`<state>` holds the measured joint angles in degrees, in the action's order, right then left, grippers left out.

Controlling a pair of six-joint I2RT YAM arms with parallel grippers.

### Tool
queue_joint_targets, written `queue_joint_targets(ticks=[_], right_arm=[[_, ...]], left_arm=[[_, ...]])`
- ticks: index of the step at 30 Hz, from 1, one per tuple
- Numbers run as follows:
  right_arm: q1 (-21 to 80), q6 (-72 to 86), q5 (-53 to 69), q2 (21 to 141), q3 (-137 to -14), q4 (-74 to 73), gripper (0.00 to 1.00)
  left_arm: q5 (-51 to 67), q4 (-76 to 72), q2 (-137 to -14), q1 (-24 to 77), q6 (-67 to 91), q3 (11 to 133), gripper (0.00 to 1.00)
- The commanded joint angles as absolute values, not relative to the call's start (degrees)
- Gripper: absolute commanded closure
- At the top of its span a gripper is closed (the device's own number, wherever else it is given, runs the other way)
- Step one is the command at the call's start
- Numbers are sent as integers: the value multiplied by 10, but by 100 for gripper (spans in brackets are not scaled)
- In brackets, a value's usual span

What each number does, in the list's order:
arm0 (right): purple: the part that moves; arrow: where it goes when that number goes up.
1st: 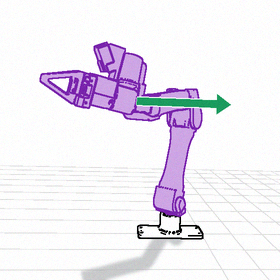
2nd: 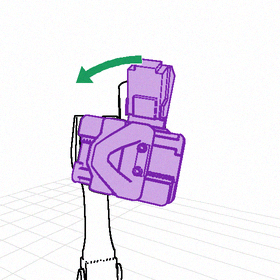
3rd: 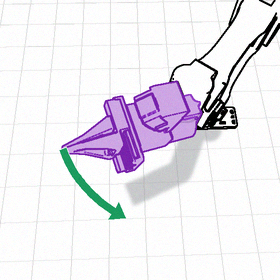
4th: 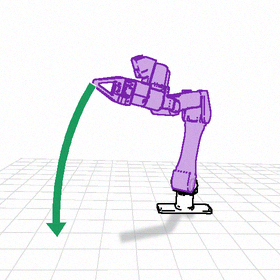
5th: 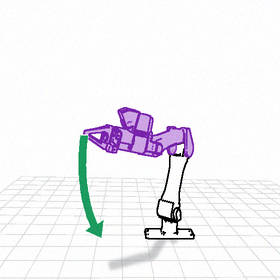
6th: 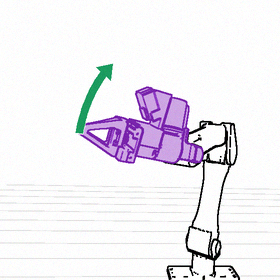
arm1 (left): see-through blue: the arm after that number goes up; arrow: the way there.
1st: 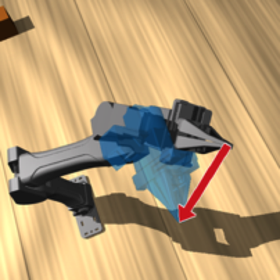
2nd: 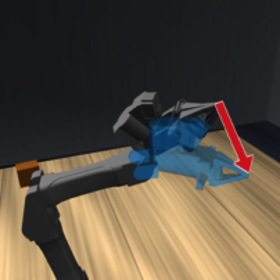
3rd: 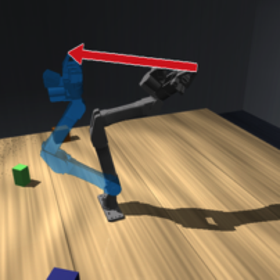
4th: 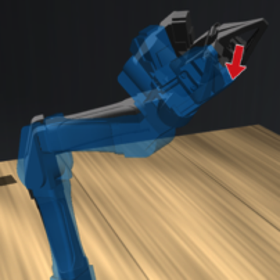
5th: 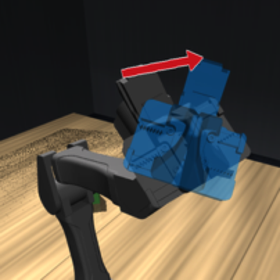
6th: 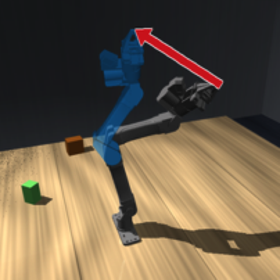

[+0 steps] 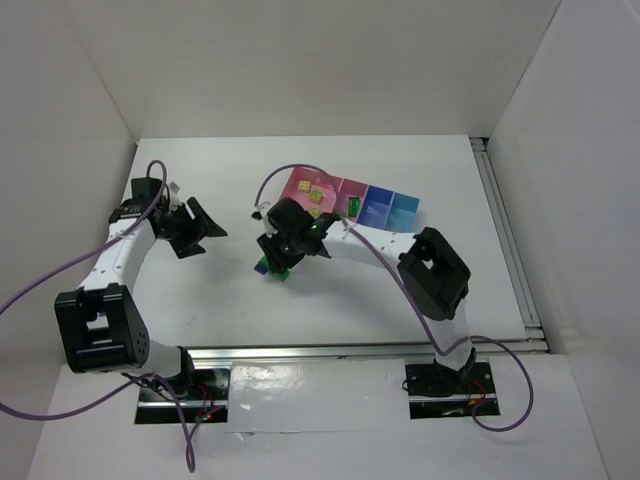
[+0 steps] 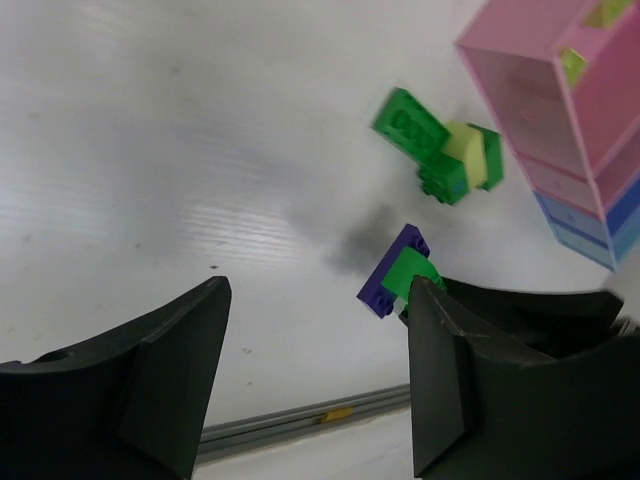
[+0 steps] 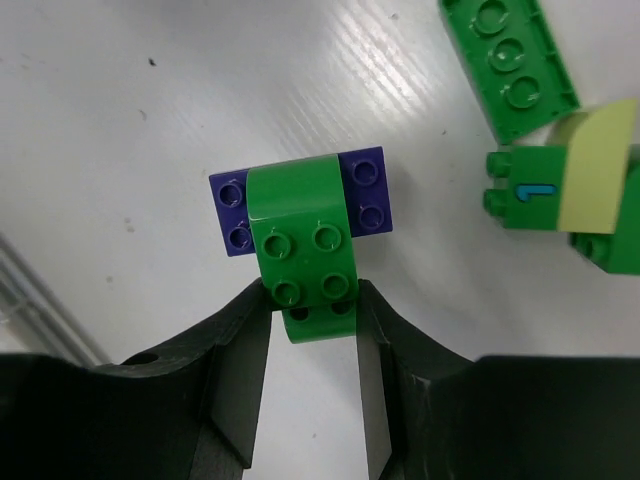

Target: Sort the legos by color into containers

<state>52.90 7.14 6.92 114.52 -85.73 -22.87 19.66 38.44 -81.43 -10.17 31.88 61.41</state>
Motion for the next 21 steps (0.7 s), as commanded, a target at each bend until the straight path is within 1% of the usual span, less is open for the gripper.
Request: queue_joint_targets(ticks=[1, 3, 4, 7, 8, 13, 17, 20, 21], right_arm=[[492, 100, 166, 1087, -849, -194, 76], [475, 94, 205, 1087, -865, -215, 76], [457, 89, 252, 1087, -882, -238, 76], [433, 71, 328, 1099, -903, -263, 76], [421, 63, 362, 1099, -908, -274, 76], [387, 52, 441, 1099, -902, -285, 76], [374, 52, 447, 1078, -879, -285, 76], [367, 52, 429, 1078, -879, -301, 76], [361, 52, 385, 1078, -879, -318, 76]], left_arm=[[331, 303, -775, -91, 301, 585, 25], [369, 268, -775, -80, 301, 578, 26], [404, 259, -782, -62, 290, 578, 26], [458, 259, -836, -36, 274, 606, 26], [471, 264, -848, -31, 274, 611, 26], [503, 229, -857, -25, 274, 611, 27], [490, 229, -864, -15, 286, 617, 27], [485, 216, -870, -15, 309, 617, 27], [478, 216, -870, -15, 315, 617, 27]])
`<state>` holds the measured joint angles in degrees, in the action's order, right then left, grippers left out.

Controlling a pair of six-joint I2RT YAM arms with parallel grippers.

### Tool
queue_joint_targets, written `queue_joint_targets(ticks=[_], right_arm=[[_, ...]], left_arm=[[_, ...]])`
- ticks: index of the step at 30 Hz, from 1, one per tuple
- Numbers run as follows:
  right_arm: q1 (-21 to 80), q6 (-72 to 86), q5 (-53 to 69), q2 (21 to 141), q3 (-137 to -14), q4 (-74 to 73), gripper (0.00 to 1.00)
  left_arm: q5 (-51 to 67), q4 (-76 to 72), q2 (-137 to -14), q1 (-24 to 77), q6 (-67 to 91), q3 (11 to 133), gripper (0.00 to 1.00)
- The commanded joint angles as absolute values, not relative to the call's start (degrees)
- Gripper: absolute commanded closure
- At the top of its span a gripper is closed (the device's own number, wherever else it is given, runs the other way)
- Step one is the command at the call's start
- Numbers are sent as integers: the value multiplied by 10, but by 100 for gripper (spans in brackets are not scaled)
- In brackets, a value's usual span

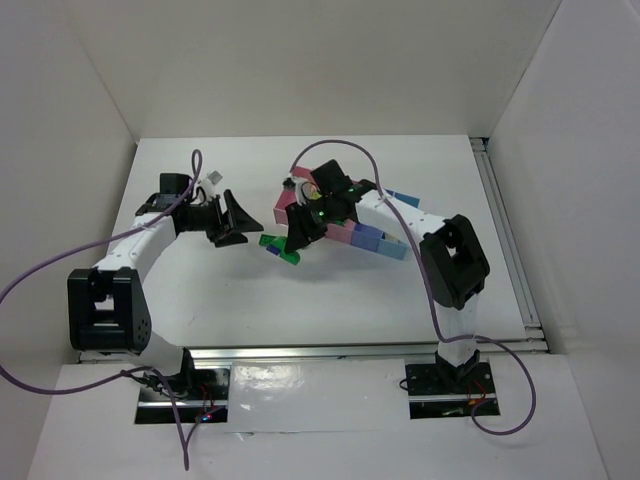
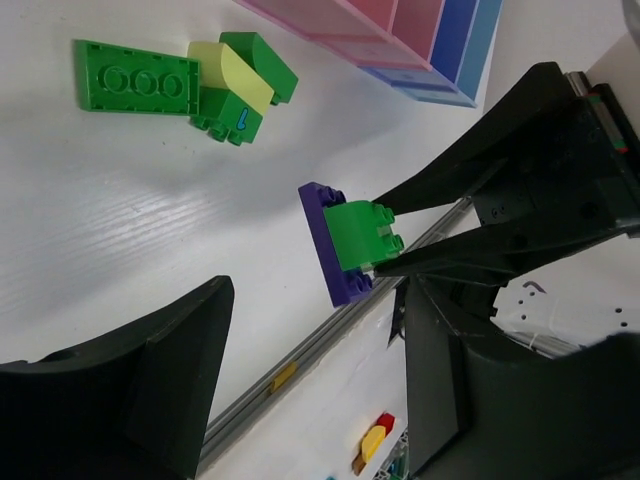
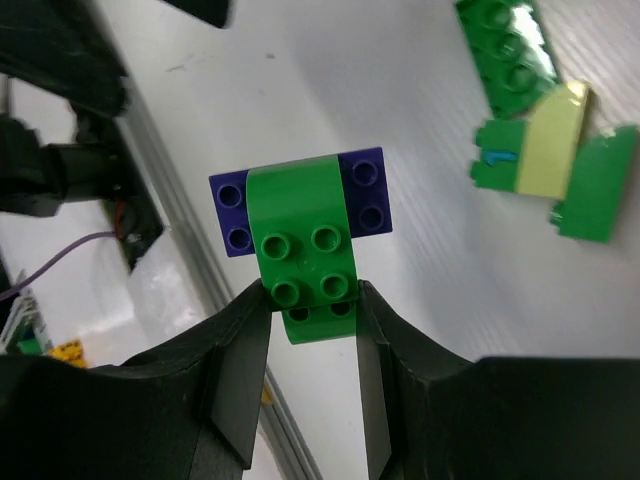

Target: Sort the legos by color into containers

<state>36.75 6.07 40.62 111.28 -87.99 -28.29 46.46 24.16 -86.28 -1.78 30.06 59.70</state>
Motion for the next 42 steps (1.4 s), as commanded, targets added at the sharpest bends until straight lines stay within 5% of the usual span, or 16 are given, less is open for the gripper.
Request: queue_joint_targets(ticks=[1, 6, 17, 21, 26, 42], right_arm=[[366, 52, 341, 1078, -887, -328, 76], [435, 57, -8, 1114, -922, -414, 76], [470, 128, -188, 1093, -883, -369, 81], [442, 105, 22, 1031, -839, -303, 79], [382, 96, 293, 1002, -804, -264, 77], [274, 110, 738, 1004, -743, -185, 69]], left_arm=[[471, 216, -870, -15, 315, 617, 27], [380, 265, -864, -4, 308, 640, 29], [179, 371, -883, 26, 310, 675, 29], [220, 360, -896, 26, 289, 679, 29], [303, 323, -873, 26, 261, 668, 13], [630, 174, -886, 33, 239, 613, 16]])
